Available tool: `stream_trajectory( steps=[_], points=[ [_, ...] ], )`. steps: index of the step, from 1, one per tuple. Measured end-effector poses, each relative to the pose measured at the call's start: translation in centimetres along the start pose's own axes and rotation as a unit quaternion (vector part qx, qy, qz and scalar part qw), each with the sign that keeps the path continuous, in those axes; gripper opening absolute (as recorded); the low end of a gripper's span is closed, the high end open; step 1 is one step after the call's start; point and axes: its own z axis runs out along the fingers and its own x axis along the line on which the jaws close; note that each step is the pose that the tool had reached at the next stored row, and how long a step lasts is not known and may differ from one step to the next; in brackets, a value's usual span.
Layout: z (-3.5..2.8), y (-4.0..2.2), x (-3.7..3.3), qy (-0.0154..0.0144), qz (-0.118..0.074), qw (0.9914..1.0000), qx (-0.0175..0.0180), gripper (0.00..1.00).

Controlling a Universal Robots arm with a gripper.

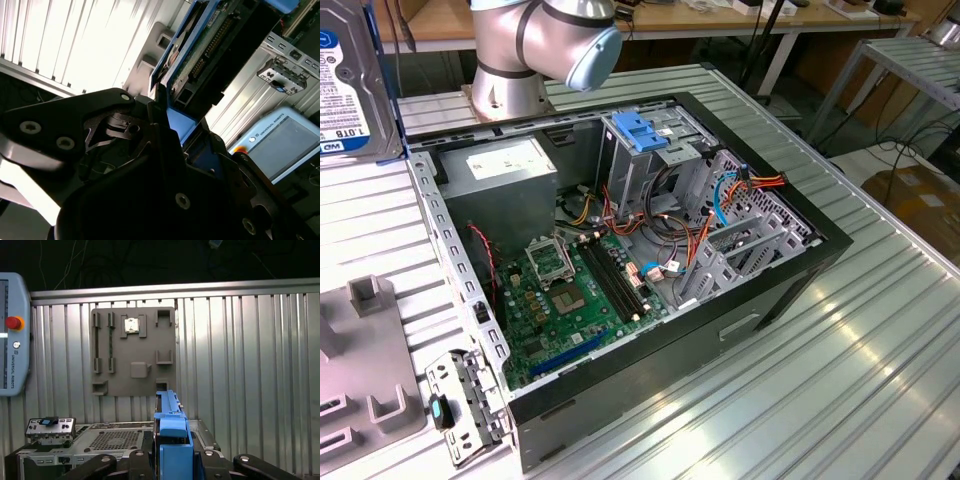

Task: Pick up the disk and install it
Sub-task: 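Pick up the disk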

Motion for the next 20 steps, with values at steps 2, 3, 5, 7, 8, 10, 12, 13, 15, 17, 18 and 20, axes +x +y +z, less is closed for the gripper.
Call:
stream_trajectory(
  steps=[2,3,5,7,8,10,12,13,15,17,18,20],
  points=[
    [0.0,-0.27,-0.01,0.0003,0.0,1.0,0.0,0.37],
    [0.0,-0.38,-0.02,0.0005,0.0,1.0,0.0,0.37],
    [0.01,-0.68,-0.03,0.0006,0.0,1.0,0.0,0.37],
    [0.01,-1.02,-0.04,0.0006,0.0,1.0,0.0,0.37],
    [0.01,-1.27,-0.05,0.0006,0.0,1.0,0.0,0.37],
    [0.01,-1.75,-0.08,0.0007,0.0,1.0,0.0,0.37],
    [0.02,-2.43,-0.11,0.0007,0.0,1.0,0.0,0.37],
    [0.03,-2.76,-0.12,0.0008,0.0,1.0,0.0,0.37],
    [0.06,-3.22,-0.15,0.0008,0.0,1.0,0.0001,0.37],
    [0.16,-3.64,-0.15,0.0008,0.0,1.0,0.0,0.37],
    [0.33,-3.92,-0.12,0.0008,0.0,1.0,0.0,0.37],
    [0.64,-4.05,-0.09,0.0007,0.0,1.0,0.0004,0.37]
  ],
)
